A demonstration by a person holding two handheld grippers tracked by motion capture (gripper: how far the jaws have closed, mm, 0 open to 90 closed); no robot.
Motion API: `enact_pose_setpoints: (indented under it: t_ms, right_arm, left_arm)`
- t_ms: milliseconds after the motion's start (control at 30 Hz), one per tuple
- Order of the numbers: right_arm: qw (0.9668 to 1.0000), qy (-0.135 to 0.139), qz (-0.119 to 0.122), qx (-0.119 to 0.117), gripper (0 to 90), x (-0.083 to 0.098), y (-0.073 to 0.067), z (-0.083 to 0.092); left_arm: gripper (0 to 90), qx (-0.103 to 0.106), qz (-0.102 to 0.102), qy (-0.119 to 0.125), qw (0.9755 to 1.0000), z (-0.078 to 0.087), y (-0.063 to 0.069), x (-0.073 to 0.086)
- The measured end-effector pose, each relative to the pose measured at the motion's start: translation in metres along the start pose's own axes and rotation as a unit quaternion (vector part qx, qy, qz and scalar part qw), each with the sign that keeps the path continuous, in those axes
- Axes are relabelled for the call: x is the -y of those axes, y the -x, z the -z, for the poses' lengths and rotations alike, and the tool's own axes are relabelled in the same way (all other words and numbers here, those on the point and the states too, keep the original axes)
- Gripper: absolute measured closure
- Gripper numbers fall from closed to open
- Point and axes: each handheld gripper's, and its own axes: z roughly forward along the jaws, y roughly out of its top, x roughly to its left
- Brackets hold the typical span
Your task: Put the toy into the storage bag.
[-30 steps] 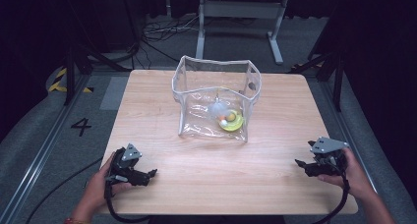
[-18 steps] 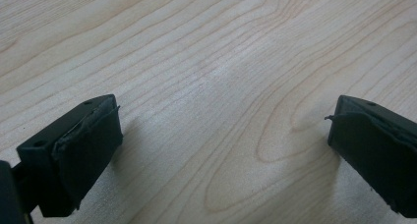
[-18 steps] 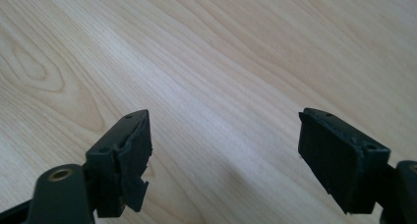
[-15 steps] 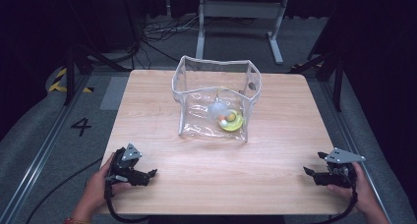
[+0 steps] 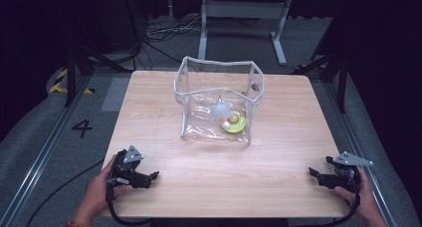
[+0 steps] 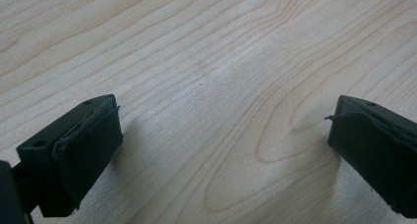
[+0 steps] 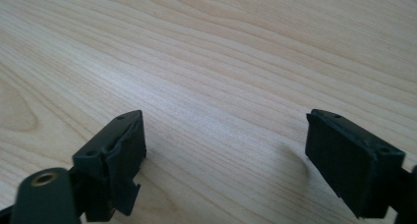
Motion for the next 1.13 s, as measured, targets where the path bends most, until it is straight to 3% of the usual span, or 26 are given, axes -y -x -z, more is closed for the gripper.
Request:
enact_pose_setpoints:
  t_ms: [67,167,1133]
  right_arm:
    - [0.9995,-0.009,-0.028,-0.008,14.0,-0.0003,0.0026,-0.0014]
    - [0.9991,-0.013,-0.039,0.006,10.5,-0.0005,0.0009,-0.0020]
    - [0.9986,-0.019,-0.048,0.016,5.9,-0.0010,0.0017,-0.0034]
  left_arm:
    - [0.0,-0.001,0.002,0.001,1.0000,0.0001,0.0005,0.0001]
    - [0.0,-0.005,0.006,0.000,1.0000,0.0004,0.0012,0.0004]
    - [0.0,-0.007,0.008,0.001,0.9999,0.0004,0.0017,0.0005]
